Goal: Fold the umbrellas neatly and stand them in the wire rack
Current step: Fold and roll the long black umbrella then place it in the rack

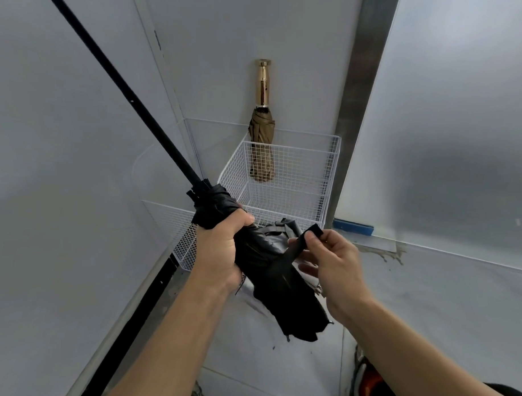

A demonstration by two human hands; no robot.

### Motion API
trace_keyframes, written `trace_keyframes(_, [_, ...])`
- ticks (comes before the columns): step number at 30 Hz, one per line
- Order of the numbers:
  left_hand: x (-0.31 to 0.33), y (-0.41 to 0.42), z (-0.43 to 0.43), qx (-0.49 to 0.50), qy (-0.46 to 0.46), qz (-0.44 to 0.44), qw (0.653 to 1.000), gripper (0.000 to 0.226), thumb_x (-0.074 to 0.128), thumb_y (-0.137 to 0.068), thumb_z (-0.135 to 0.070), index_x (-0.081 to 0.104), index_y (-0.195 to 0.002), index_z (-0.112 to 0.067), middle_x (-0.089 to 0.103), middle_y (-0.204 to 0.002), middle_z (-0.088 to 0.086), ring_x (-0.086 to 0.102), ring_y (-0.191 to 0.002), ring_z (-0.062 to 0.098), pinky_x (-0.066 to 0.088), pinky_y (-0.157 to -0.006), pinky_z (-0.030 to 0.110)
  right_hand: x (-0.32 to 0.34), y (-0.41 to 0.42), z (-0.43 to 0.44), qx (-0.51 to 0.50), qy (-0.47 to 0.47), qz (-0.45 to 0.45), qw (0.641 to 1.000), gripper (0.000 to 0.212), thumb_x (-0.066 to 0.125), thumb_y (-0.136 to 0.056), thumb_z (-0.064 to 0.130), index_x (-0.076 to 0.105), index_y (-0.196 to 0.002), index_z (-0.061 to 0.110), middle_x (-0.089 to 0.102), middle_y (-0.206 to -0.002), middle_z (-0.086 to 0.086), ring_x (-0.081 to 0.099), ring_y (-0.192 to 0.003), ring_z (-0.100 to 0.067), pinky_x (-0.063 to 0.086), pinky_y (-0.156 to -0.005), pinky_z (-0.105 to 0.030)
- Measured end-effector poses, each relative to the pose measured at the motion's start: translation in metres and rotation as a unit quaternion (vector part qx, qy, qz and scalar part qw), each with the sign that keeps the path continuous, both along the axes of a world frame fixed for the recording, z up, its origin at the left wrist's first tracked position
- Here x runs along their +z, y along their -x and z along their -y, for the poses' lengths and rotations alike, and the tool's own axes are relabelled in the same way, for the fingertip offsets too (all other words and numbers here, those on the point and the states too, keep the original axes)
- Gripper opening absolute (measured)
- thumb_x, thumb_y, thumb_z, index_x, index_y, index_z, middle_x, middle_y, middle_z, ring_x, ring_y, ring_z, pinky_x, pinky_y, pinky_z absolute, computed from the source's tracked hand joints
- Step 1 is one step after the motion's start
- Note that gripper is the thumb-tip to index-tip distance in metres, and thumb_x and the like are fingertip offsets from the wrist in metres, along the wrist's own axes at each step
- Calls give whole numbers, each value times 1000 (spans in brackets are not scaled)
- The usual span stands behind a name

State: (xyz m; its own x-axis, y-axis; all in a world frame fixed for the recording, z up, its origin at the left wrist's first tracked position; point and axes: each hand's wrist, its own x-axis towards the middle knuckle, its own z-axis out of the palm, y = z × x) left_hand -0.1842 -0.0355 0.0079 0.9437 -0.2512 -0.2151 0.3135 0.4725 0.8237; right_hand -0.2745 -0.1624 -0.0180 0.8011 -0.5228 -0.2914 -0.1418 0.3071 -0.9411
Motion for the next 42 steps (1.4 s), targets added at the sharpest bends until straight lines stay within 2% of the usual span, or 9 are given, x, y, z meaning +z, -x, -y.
trace_keyframes(3, [4, 2, -7, -111, 101, -28, 988, 31, 66, -50, -3, 59, -79, -13, 50, -64, 3, 49, -55, 15, 50, -58, 26, 3, 1, -4, 130, -86, -27, 987, 17, 50, -102, 15, 63, -103, 5, 73, -93, -15, 70, -72, -21, 58, -64, -29])
trace_keyframes(7, [8, -1, -19, -180, 117, 55, 975, 20, 63, -55, -12, 68, -73, -18, 53, -63, 0, 54, -63, 16, 48, -77, 34, 2, 5, -21, 205, -116, -33, 971, 23, 46, -104, 18, 61, -112, 3, 70, -107, -26, 68, -89, -31, 57, -81, -39])
trace_keyframes(12, [5, -1, -21, -165, 94, 27, 981, 40, 71, -65, -12, 66, -105, -14, 67, -95, 11, 65, -96, 26, 51, -92, 44, -18, 5, -31, 95, 175, 15, 980, 15, 45, -103, 33, 56, -95, 26, 68, -86, -10, 67, -81, -31, 55, -77, -56])
trace_keyframes(15, [7, 9, -3, -37, 3, -5, 999, 43, 81, -68, -15, 64, -106, -7, 64, -93, 12, 64, -86, 27, 56, -79, 42, -30, 8, -29, 18, 393, 43, 918, 16, 38, -103, 40, 40, -87, 39, 60, -66, 11, 59, -59, -8, 50, -53, -40])
trace_keyframes(18, [7, 13, 9, 82, -65, -21, 994, 32, 78, -73, 1, 62, -99, -6, 65, -82, 11, 64, -71, 26, 57, -67, 38, -37, 15, -33, -10, 490, 94, 867, 8, 40, -99, 41, 47, -97, 39, 58, -76, 27, 56, -64, 4, 45, -56, -24])
trace_keyframes(22, [12, 1, 0, 142, -50, -9, 989, 24, 63, -78, 14, 57, -84, -8, 59, -66, 4, 58, -57, 18, 54, -55, 29, -36, 18, -33, -8, 461, 158, 873, 14, 50, -97, 36, 60, -107, 31, 68, -118, 16, 65, -107, -4, 55, -84, -34])
trace_keyframes(33, [4, -7, -19, -25, 29, 59, 998, 22, 59, -63, 1, 55, -84, -6, 57, -70, 7, 56, -63, 19, 51, -59, 33, -32, 14, -35, 117, 354, 97, 923, 32, 42, -95, 53, 56, -120, 39, 67, -108, 20, 67, -98, -12, 57, -75, -48])
trace_keyframes(37, [2, -8, -10, 85, -62, 57, 993, 25, 66, -64, 6, 57, -85, -5, 58, -67, 5, 55, -60, 20, 50, -58, 34, -29, 14, -35, 77, 418, 108, 899, 32, 43, -97, 48, 61, -112, 27, 64, -125, 21, 59, -117, -4, 52, -91, -42])
trace_keyframes(42, [-5, -8, -5, 155, -119, 89, 977, 24, 69, -62, 1, 57, -69, -18, 53, -64, 3, 48, -64, 24, 41, -61, 40, -19, 19, -32, 1, 483, 173, 858, 22, 53, -96, 32, 70, -99, 20, 68, -113, 23, 58, -111, 7, 50, -91, -36])
